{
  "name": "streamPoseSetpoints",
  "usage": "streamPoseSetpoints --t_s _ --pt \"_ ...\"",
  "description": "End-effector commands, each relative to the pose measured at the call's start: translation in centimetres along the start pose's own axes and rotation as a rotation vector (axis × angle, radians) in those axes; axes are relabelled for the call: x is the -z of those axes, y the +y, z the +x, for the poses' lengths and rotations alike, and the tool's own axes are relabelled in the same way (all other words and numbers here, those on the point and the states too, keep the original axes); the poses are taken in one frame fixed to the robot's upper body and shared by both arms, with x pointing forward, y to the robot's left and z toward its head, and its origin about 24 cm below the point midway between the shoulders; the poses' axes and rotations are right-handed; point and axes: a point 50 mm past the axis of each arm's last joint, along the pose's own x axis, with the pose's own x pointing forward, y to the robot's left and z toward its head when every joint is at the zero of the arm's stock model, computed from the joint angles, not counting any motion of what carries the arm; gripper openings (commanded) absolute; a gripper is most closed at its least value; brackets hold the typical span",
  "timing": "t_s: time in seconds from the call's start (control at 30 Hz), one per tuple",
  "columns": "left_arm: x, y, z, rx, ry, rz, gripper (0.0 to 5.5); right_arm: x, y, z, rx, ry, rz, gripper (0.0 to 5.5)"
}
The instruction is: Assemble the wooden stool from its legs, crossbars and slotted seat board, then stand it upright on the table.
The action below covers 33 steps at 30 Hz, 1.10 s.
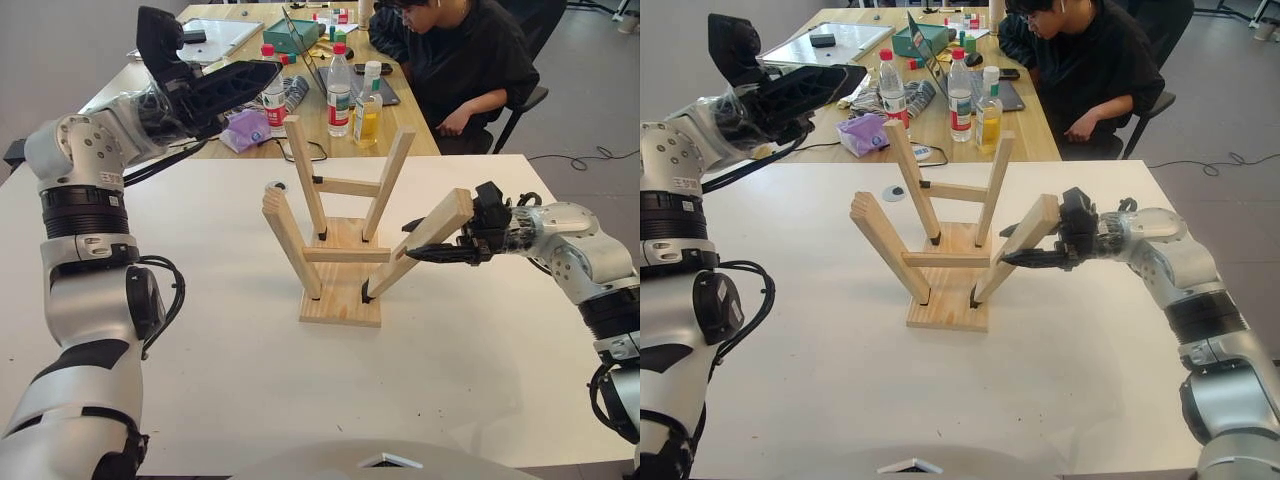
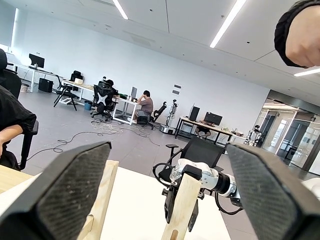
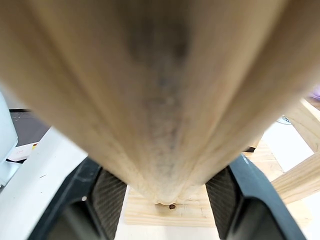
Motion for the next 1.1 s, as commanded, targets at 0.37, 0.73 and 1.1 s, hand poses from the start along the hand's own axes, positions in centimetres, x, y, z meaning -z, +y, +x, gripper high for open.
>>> streamPoseSetpoints --t_s 0.37,0.73,1.1 --pt "2.5 -0.3 -2.3 -0.091 -0.031 -0.058 4.24 11.3 2.5 4.7 -0.037 0.489 0.244 2.05" --pt "3.5 2.3 -8.8 -0.425 -0.109 -0.102 4.24 11.4 2.2 4.6 -0.027 0.506 0.242 2.05" --pt "9.7 3.6 -11.8 -0.620 0.384 0.013 4.24 11.2 1.4 4.3 -0.012 0.525 0.245 2.05"
